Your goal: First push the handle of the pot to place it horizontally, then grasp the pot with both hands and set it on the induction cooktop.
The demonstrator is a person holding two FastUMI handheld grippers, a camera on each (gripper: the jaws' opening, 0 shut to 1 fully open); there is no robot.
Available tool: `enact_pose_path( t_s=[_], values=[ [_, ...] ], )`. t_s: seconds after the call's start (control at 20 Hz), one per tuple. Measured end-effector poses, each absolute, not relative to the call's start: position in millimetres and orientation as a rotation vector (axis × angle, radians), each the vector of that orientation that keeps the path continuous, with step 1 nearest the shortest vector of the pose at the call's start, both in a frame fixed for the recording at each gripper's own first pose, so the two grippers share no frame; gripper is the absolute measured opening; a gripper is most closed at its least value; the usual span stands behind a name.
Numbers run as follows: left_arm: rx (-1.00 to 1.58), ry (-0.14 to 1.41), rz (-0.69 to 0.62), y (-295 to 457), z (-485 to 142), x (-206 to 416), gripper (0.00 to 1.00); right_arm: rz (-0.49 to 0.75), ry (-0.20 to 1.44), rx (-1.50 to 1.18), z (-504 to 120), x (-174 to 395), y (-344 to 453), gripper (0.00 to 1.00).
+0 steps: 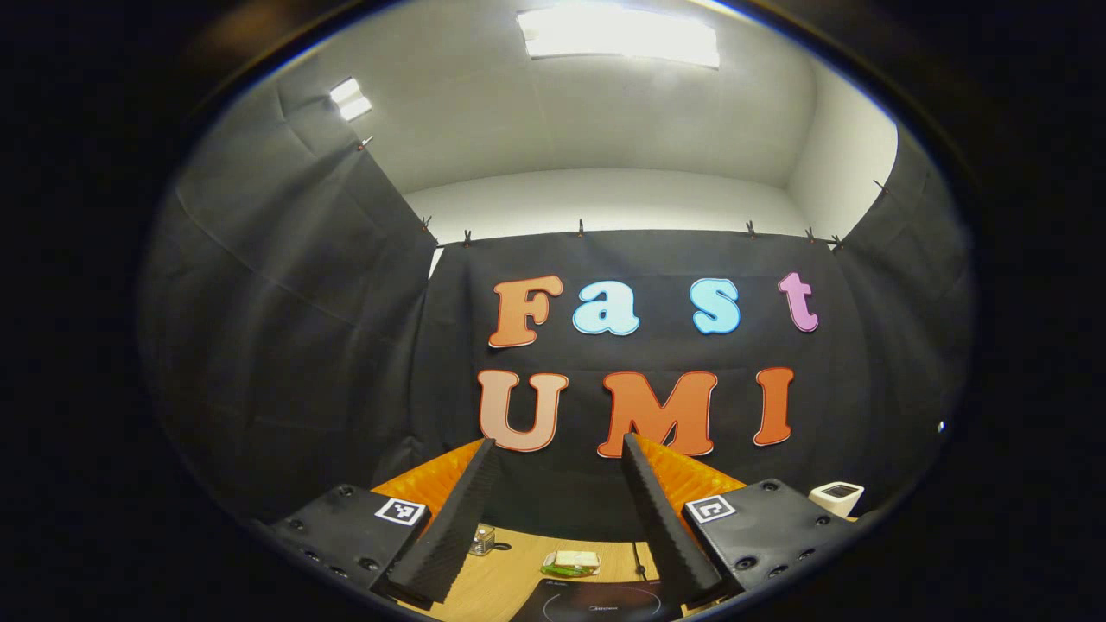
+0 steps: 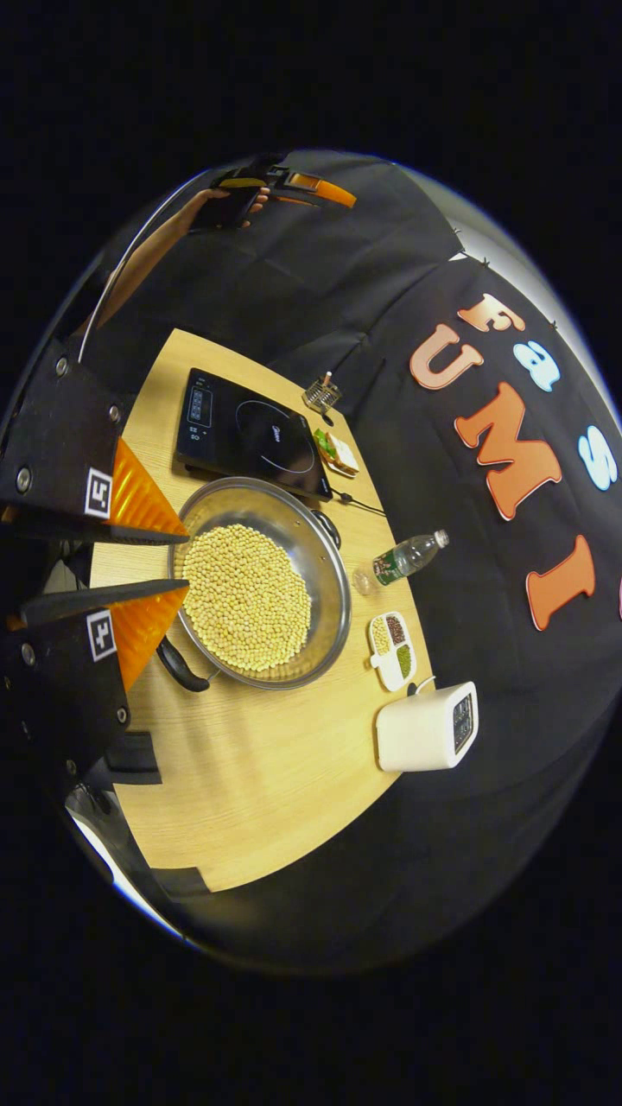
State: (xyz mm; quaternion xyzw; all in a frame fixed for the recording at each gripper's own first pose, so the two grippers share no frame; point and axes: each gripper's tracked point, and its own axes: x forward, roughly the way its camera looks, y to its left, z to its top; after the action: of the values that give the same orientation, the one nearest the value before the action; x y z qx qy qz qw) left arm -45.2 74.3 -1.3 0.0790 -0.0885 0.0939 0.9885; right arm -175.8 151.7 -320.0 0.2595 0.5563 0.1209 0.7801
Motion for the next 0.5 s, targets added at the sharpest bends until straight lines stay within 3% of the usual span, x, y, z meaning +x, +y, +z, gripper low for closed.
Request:
enact_pose_path(
  t_s=[0.25, 0.5],
  values=[
    [0.164, -0.185, 0.203, 84, 1, -54, 0.94, 0.278, 1.284, 0.576, -342, -194, 171, 0.00],
    [0.178, -0.194, 0.251, 108, 2, -65, 0.92, 0.290, 1.375, 0.616, -365, -214, 193, 0.00]
  ],
)
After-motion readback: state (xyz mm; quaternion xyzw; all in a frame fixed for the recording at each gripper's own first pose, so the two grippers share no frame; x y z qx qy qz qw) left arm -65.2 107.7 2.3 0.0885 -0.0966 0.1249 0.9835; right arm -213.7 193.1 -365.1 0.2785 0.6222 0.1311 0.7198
